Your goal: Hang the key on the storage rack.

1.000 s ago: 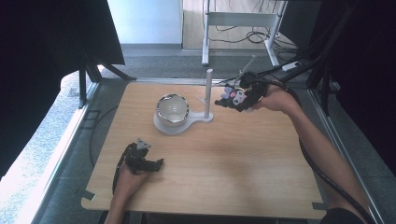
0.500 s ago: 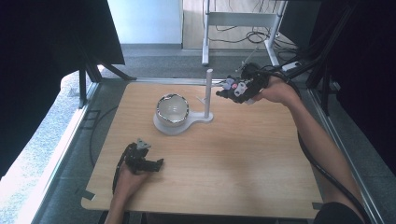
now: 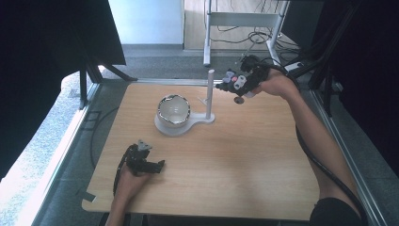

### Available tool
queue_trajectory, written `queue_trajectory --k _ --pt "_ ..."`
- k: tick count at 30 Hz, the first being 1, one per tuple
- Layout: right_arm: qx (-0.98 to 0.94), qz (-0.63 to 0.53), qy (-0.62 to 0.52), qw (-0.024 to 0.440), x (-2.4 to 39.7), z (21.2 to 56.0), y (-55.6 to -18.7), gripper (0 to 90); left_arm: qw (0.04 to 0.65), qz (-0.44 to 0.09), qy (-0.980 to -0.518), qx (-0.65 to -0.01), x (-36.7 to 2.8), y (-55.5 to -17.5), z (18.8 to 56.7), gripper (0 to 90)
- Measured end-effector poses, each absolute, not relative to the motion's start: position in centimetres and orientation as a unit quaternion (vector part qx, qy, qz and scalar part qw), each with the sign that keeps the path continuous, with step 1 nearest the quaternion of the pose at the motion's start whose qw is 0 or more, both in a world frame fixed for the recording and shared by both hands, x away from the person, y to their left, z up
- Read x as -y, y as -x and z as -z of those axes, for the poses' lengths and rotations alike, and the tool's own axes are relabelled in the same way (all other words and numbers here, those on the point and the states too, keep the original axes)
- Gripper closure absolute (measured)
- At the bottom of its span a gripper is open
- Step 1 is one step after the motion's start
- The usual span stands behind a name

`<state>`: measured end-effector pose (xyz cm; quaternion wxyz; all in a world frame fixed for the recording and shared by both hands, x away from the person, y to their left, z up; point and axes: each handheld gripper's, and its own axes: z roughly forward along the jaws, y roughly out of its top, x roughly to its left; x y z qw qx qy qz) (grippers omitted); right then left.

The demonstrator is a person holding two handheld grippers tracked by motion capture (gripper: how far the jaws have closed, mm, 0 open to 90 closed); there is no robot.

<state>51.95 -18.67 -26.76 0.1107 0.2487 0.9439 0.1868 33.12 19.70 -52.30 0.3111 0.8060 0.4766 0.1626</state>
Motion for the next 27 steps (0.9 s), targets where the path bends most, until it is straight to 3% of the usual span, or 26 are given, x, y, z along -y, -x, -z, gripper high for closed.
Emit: queue_trajectory --k 17,27 --pt "-0.951 -0.191 -0.222 0.097 16.3 26.9 -51.2 37.5 0.311 -0.162 -0.806 -0.477 -19.7 -33.1 52.3 0.0" --pt "-0.956 -0.182 -0.215 0.078 15.3 29.6 -50.0 37.4 0.311 -0.163 -0.806 -0.477 -19.7 -33.1 52.3 0.0"
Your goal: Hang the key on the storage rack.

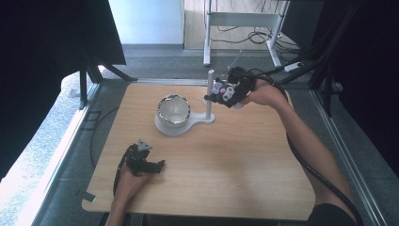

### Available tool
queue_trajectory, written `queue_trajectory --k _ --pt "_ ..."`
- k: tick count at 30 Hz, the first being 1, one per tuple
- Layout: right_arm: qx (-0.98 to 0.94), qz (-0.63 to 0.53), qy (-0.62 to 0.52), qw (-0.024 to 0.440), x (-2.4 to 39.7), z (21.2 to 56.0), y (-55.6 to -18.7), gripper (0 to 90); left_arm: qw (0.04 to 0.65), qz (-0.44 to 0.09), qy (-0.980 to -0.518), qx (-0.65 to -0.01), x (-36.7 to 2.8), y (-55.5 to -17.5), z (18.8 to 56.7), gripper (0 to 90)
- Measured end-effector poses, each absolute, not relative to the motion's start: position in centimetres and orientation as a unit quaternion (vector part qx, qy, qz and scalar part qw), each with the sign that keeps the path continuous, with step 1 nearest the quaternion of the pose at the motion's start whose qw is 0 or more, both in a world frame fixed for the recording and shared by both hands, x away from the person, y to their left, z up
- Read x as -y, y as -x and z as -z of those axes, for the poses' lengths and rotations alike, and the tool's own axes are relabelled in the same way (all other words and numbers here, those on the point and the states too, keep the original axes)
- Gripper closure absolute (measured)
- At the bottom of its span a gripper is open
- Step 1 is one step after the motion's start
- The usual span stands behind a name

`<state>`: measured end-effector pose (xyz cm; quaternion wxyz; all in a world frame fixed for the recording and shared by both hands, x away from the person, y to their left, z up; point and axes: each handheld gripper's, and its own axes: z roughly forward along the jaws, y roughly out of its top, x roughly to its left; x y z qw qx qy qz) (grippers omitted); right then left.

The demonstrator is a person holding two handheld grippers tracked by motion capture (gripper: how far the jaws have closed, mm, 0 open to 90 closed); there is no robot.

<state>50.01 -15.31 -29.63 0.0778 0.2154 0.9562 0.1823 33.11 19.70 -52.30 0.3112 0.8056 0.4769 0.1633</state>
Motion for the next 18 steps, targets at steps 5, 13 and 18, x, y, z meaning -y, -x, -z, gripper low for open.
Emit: queue_trajectory --k 5,13,18 --pt "-0.958 -0.177 -0.217 0.067 15.2 31.5 -50.1 37.9 0.312 -0.164 -0.806 -0.476 -19.7 -33.1 52.3 0.0" --pt "-0.956 -0.179 -0.222 0.059 15.0 33.8 -50.5 37.9 0.312 -0.165 -0.805 -0.477 -19.7 -33.1 52.3 0.0" --pt "-0.957 -0.177 -0.224 0.061 14.6 35.0 -50.8 36.6 0.312 -0.166 -0.805 -0.477 -19.7 -33.1 52.3 0.0"
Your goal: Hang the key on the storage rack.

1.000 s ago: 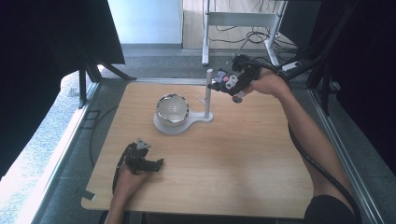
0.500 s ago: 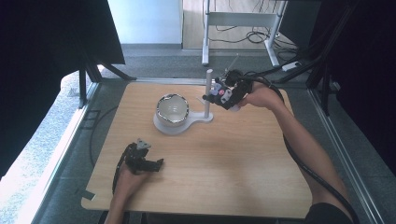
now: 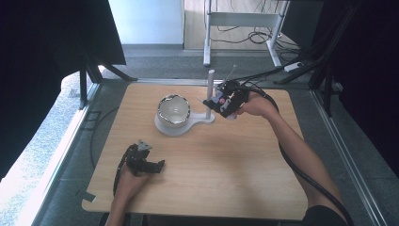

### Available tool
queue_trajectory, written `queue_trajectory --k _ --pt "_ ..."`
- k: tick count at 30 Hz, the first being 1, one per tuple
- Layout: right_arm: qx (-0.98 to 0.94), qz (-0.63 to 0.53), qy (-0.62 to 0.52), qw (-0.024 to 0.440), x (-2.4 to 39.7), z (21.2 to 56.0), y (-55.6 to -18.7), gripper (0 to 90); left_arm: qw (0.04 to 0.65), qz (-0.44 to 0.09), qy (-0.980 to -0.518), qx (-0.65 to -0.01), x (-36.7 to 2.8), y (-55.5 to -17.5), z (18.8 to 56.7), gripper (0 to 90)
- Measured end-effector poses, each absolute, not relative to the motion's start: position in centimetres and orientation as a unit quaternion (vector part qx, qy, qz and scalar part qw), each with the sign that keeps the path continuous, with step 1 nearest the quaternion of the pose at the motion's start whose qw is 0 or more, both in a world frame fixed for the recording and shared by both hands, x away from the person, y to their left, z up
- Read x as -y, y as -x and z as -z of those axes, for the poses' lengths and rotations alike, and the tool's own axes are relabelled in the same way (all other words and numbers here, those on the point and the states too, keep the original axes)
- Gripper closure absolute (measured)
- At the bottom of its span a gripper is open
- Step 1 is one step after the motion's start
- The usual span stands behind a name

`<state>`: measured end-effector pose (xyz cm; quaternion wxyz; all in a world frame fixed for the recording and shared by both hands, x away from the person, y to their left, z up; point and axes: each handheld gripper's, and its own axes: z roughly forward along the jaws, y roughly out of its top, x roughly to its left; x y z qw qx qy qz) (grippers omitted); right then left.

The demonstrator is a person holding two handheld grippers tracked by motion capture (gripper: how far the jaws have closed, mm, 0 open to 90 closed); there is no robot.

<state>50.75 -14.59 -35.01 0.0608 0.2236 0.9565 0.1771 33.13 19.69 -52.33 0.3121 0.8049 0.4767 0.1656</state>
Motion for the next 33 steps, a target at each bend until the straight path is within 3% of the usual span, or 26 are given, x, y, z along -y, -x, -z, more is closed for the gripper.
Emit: queue_trajectory --k 22,33 --pt "-0.953 -0.187 -0.218 0.093 15.8 35.5 -50.1 13.7 0.313 -0.165 -0.805 -0.477 -19.7 -33.1 52.3 0.0" --pt "-0.951 -0.197 -0.213 0.107 16.7 34.8 -48.4 7.0 0.313 -0.165 -0.805 -0.477 -19.7 -33.1 52.3 0.0"
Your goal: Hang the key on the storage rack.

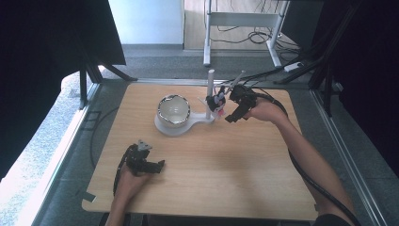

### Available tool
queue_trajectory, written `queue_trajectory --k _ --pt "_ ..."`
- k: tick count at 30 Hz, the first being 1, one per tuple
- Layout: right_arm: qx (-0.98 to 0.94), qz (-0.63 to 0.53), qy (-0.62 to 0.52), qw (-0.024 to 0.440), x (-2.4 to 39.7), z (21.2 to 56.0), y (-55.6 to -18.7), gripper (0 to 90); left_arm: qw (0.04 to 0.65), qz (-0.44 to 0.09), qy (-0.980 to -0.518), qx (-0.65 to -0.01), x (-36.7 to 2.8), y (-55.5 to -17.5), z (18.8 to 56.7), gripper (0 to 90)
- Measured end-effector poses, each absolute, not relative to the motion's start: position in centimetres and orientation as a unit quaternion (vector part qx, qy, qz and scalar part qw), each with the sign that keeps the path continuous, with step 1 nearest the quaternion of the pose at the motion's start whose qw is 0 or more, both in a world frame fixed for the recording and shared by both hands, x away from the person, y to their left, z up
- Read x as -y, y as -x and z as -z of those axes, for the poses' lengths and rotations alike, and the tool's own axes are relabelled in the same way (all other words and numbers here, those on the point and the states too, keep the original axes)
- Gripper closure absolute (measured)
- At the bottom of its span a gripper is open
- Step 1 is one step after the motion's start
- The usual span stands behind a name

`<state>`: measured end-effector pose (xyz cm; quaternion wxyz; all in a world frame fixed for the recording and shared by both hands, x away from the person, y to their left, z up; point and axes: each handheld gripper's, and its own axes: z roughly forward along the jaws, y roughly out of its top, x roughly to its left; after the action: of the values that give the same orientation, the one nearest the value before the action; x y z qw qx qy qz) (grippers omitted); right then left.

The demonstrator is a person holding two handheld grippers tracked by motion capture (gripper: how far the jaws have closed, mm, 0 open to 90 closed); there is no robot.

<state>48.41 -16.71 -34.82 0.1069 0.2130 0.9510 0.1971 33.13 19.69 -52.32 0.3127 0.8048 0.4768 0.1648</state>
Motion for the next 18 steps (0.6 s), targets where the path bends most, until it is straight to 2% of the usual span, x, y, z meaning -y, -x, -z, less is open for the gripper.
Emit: queue_trajectory --k 11,18 --pt "-0.947 -0.207 -0.216 0.119 18.3 34.5 -46.5 2.3 0.313 -0.165 -0.805 -0.477 -19.7 -33.1 52.3 0.0" --pt "-0.945 -0.207 -0.22 0.126 19.3 34.4 -45.7 4.1 0.313 -0.165 -0.805 -0.477 -19.7 -33.1 52.3 0.0"
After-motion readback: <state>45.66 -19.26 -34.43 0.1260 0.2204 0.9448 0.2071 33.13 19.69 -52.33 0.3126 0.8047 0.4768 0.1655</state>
